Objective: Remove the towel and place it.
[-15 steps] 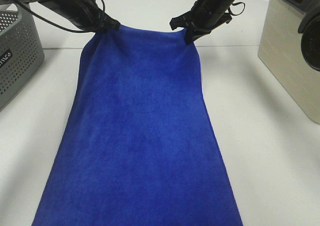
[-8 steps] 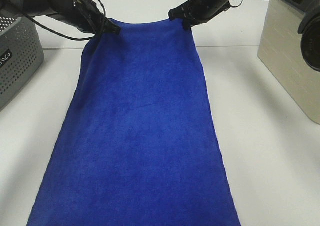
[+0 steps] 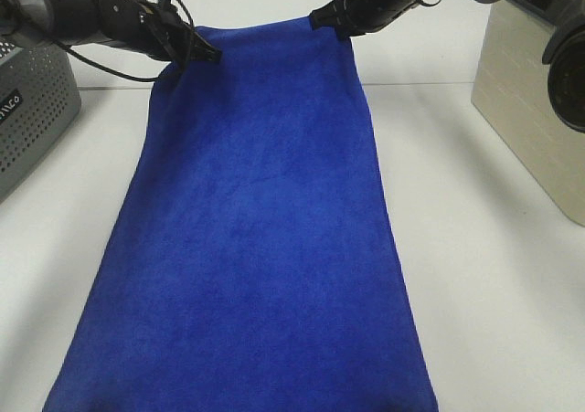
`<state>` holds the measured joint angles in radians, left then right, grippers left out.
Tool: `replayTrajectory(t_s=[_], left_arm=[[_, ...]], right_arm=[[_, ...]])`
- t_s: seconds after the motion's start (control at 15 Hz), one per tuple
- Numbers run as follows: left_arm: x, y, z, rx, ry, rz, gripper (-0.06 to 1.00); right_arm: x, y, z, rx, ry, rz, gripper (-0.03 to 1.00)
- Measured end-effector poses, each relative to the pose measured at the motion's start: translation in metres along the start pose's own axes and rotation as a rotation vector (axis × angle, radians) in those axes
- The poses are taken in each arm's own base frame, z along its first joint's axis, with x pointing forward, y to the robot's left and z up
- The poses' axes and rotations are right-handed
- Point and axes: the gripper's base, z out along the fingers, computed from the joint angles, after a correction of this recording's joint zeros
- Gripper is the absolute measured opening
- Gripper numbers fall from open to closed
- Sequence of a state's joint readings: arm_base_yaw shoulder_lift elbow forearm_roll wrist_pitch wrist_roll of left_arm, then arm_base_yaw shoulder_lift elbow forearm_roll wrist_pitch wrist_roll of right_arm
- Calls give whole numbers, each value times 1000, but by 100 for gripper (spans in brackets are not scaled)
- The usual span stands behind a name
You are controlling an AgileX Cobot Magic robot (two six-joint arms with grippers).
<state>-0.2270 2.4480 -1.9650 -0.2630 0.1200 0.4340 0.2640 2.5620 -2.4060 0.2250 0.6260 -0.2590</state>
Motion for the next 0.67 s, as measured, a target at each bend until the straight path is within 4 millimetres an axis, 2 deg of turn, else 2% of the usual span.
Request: replayTrajectory(t_s=[0.27, 0.53, 0.67], left_arm=[[2, 1, 4, -17, -29, 0, 1], [30, -2, 22, -25, -5, -1, 1], [38, -3, 28, -34, -11, -1, 1]], right_arm=[[18, -8, 22, -12, 29, 41, 2], [27, -20, 32, 1, 15, 75, 2], [35, -23, 41, -5, 24, 96, 2]])
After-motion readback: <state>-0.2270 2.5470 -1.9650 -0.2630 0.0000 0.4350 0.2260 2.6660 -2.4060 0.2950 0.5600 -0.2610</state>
